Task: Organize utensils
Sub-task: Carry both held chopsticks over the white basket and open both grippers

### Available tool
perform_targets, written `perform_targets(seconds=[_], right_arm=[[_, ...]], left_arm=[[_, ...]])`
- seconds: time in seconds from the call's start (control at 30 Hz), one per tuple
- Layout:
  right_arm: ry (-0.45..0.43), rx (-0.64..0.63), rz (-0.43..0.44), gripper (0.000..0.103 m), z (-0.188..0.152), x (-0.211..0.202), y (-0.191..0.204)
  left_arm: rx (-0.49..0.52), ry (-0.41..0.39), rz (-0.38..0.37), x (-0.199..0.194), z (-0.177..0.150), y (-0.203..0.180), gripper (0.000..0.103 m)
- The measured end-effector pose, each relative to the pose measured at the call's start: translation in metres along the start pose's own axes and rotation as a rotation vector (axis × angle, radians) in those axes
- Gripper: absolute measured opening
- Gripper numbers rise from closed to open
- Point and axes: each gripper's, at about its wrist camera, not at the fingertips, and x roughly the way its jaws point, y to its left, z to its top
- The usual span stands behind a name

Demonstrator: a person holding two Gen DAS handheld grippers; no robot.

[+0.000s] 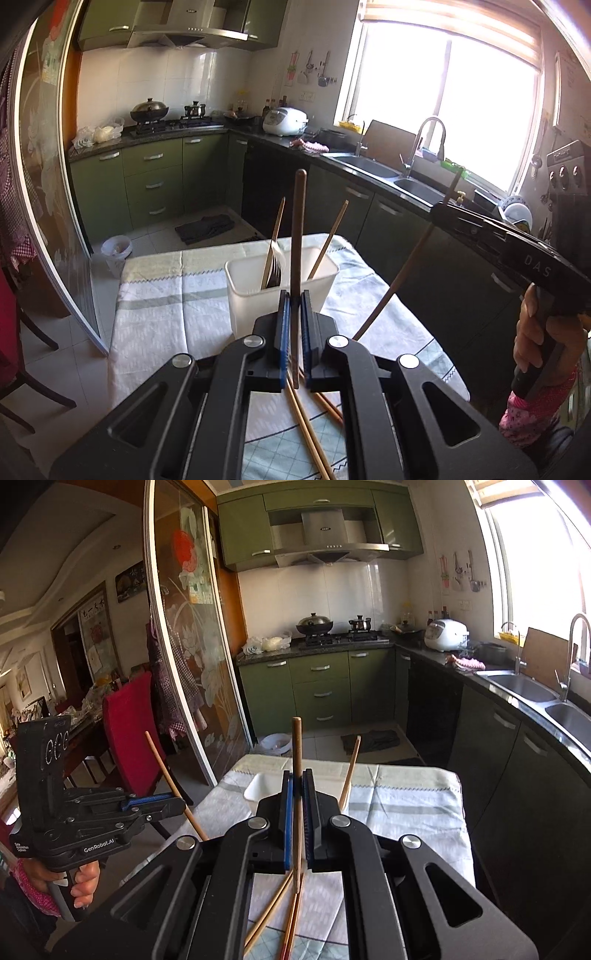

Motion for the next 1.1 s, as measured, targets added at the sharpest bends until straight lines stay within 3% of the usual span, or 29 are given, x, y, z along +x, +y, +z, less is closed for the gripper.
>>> perform_targets(seconds=[0.2,0.33,0.6,0.73,0.93,1.03,1.1], right_arm=[[-0.120,0.012,-0.004,0.006,0.059,0.005,-0.005],[-0.145,0.010,-0.047,0.006,0.073,0.030,-0.012],[0.015,0.055,-0.053,0.006,0.037,0.118,-0.037],[0.079,0.045,-0.053,0.007,0.014,0.139,-0.037],[0.056,0.048,-0.048,0.016,0.010,0.120,-0.033],[0.027,0.039,-0.041,0.022,0.002,0.089,-0.029],[0.017,0.033,-0.039,0.026,-0.010,0.066,-0.027]], left_arm=[[0.044,-0.151,0.044,-0.014,0.052,-0.013,0.006],[0.035,-0.194,0.084,0.004,0.071,-0.009,0.006],[-0.015,-0.085,0.147,0.083,0.059,0.011,0.006],[-0.012,-0.015,0.157,0.104,0.045,0.016,0.006],[-0.016,0.016,0.159,0.099,0.037,0.019,0.024],[-0.028,0.040,0.142,0.084,0.029,0.016,0.040],[-0.024,0.097,0.124,0.078,0.016,0.012,0.053]])
